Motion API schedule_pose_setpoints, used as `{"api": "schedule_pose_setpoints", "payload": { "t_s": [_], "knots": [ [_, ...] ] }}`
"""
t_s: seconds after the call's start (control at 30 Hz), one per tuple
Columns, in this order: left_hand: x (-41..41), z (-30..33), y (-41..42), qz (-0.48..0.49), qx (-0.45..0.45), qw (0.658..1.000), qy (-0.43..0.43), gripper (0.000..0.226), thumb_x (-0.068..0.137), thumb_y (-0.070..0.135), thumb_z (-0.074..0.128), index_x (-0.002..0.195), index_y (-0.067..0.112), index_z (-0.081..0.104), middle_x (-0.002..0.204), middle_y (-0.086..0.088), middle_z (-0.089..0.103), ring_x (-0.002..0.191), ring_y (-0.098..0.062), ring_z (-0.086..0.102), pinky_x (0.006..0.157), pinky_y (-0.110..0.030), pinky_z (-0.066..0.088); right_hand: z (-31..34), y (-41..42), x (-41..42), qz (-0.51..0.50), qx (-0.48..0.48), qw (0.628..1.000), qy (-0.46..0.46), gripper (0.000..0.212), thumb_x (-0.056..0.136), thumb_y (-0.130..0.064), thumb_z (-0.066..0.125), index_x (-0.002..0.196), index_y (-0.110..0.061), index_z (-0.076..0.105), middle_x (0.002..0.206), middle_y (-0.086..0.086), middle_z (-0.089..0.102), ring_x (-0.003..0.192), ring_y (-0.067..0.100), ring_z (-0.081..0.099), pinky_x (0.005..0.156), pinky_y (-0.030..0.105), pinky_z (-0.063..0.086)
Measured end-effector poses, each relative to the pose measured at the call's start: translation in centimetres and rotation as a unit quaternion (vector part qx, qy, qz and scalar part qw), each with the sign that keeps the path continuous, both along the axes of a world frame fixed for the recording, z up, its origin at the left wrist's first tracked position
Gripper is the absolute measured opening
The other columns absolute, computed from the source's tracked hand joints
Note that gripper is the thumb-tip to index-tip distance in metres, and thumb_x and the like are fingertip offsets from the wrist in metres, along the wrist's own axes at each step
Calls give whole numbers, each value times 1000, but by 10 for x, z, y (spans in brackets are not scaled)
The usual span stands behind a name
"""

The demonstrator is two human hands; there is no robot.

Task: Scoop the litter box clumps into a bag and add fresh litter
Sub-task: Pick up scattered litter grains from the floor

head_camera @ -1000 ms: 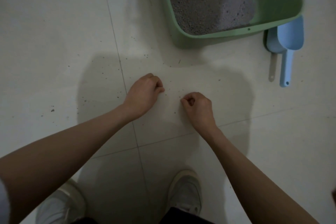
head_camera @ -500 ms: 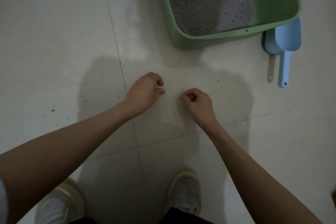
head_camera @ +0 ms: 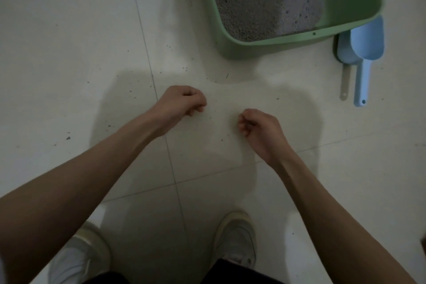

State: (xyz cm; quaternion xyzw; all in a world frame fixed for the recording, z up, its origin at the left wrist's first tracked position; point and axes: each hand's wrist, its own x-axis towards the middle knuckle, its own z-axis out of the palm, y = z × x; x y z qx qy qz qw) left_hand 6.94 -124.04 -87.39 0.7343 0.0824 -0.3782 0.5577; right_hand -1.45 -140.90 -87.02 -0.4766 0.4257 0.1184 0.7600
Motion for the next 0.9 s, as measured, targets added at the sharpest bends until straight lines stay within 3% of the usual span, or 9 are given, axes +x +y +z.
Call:
{"api": "schedule_pose_setpoints", "payload": {
  "t_s": [0.07, 0.17, 0.3, 0.47, 0.63, 0.7, 0.73, 0.83, 0.9],
  "knots": [
    [-1, 1, 6, 59, -36, 997, 38, 19, 83, -5, 54, 71, 8, 61, 70, -7, 62, 61, -12, 57, 59, -21, 41, 1, 2, -9, -3, 25, 1000, 14, 32, 89, 6, 35, 65, -4, 53, 49, -1, 57, 52, 13, 47, 50, 20, 33],
    [-6, -1, 6, 106, -21, 993, 51, 20, 82, -4, 51, 68, 5, 61, 65, -10, 60, 57, -17, 55, 55, -24, 41, -1, 14, -24, 191, -203, 960, 31, 27, 89, -2, 47, 66, -13, 55, 57, -6, 54, 55, 7, 45, 53, 18, 35],
    [-20, -9, -2, -103, 173, 969, -141, 7, 83, 14, 60, 77, 14, 63, 68, 4, 57, 66, -10, 53, 63, -17, 38, -11, 29, -32, 353, -404, 843, 39, 8, 85, -19, 63, 89, -12, 62, 81, -2, 55, 74, 11, 50, 68, 18, 35],
    [-31, -23, -9, -243, 194, 913, -263, 22, 84, 22, 64, 100, 8, 59, 101, -6, 59, 95, -22, 54, 80, -26, 38, -19, 34, -33, 366, -458, 810, 20, 17, 87, -19, 62, 98, -6, 63, 102, 7, 61, 94, 19, 56, 80, 21, 38],
    [-27, -27, -15, -269, 199, 892, -303, 13, 87, 21, 61, 90, 8, 63, 93, -8, 59, 88, -24, 56, 77, -29, 39, -18, 33, -31, 394, -472, 789, -13, 15, 89, -16, 57, 93, -4, 64, 97, 9, 61, 91, 21, 55, 80, 25, 39],
    [-24, -25, -17, -280, 197, 890, -301, 14, 89, 21, 58, 91, 8, 64, 91, -7, 59, 83, -19, 53, 73, -22, 35, -15, 30, -29, 370, -460, 807, -4, 11, 88, -14, 57, 88, -5, 65, 84, 6, 60, 78, 17, 54, 72, 23, 38],
    [-21, -21, -18, -261, 191, 902, -287, 14, 89, 21, 58, 91, 8, 64, 88, -5, 59, 78, -15, 52, 70, -18, 33, -12, 27, -27, 323, -423, 847, 11, 10, 87, -11, 57, 82, -8, 64, 74, 3, 57, 69, 14, 51, 65, 22, 37],
    [-7, -4, -10, -47, 37, 994, -94, 12, 88, 17, 60, 81, 8, 64, 73, 0, 62, 64, -4, 56, 62, -14, 40, 0, 13, -16, 40, -89, 995, 10, 27, 87, 4, 40, 64, -7, 50, 55, 2, 48, 54, 13, 40, 52, 22, 32],
    [2, 7, 4, 107, -121, 986, 44, 10, 88, 4, 57, 79, 5, 63, 68, -2, 66, 62, -8, 62, 61, -17, 48, 7, 6, -12, -68, 81, 994, 1, 26, 79, 9, 32, 62, -6, 47, 50, 3, 51, 55, 15, 41, 51, 21, 33]
  ]
}}
